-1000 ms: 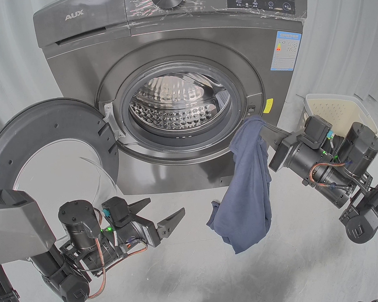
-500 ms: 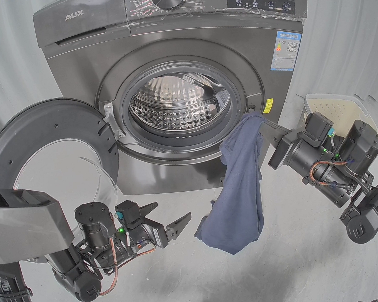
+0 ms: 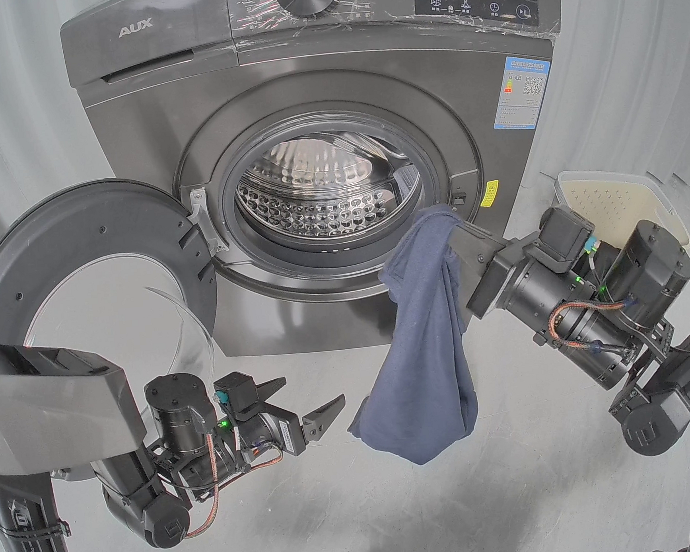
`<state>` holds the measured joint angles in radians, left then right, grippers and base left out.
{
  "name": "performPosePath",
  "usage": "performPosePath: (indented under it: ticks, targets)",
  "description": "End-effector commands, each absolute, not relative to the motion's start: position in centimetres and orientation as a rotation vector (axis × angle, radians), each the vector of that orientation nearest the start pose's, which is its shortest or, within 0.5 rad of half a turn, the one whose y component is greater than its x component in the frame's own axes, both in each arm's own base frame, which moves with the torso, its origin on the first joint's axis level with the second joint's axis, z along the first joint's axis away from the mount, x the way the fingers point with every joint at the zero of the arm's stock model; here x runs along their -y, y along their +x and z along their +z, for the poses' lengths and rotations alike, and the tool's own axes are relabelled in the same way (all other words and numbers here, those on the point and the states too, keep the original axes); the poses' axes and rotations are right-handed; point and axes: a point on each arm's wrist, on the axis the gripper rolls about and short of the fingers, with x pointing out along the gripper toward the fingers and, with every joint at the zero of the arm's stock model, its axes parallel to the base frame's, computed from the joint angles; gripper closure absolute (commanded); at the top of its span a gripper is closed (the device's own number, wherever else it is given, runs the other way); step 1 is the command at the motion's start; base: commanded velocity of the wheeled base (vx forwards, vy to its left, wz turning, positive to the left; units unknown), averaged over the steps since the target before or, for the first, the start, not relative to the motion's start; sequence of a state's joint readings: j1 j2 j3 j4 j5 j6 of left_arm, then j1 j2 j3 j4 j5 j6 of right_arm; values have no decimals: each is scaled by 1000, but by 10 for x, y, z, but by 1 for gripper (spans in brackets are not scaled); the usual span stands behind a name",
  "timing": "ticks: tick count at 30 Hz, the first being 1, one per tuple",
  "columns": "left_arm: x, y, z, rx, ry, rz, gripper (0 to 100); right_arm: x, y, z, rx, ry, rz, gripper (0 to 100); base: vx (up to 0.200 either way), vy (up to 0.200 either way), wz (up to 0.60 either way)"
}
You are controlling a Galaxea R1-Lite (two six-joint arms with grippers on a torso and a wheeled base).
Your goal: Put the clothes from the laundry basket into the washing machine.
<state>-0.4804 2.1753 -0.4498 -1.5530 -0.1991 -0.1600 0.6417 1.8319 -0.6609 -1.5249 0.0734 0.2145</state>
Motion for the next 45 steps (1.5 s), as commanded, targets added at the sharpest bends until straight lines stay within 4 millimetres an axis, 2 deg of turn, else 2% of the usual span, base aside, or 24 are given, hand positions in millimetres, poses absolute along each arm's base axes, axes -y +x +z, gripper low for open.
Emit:
performPosePath:
  ticks: [1,8,14,19,25,29,38,45]
  targets:
    - [148,291,34,-240,-118,-639,0,-205,245,200,275,323,790,100,0,0,0]
    - [142,309,28,-218,-116,-608,0,-220,235,204,245,390,864,100,0,0,0]
    - [149,326,26,-175,-127,-610,0,-223,229,205,236,404,887,100,0,0,0]
    - [159,322,24,-184,-125,-640,0,-222,232,205,239,404,878,100,0,0,0]
    - [176,300,19,-232,-106,-708,0,-221,236,207,253,407,866,100,0,0,0]
    - [182,295,21,-230,-103,-733,0,-218,240,207,256,404,854,100,0,0,0]
    - [195,305,26,-177,-123,-752,0,-219,237,206,247,403,860,100,0,0,0]
    - [191,313,29,-154,-126,-724,0,-216,237,200,228,393,853,100,0,0,0]
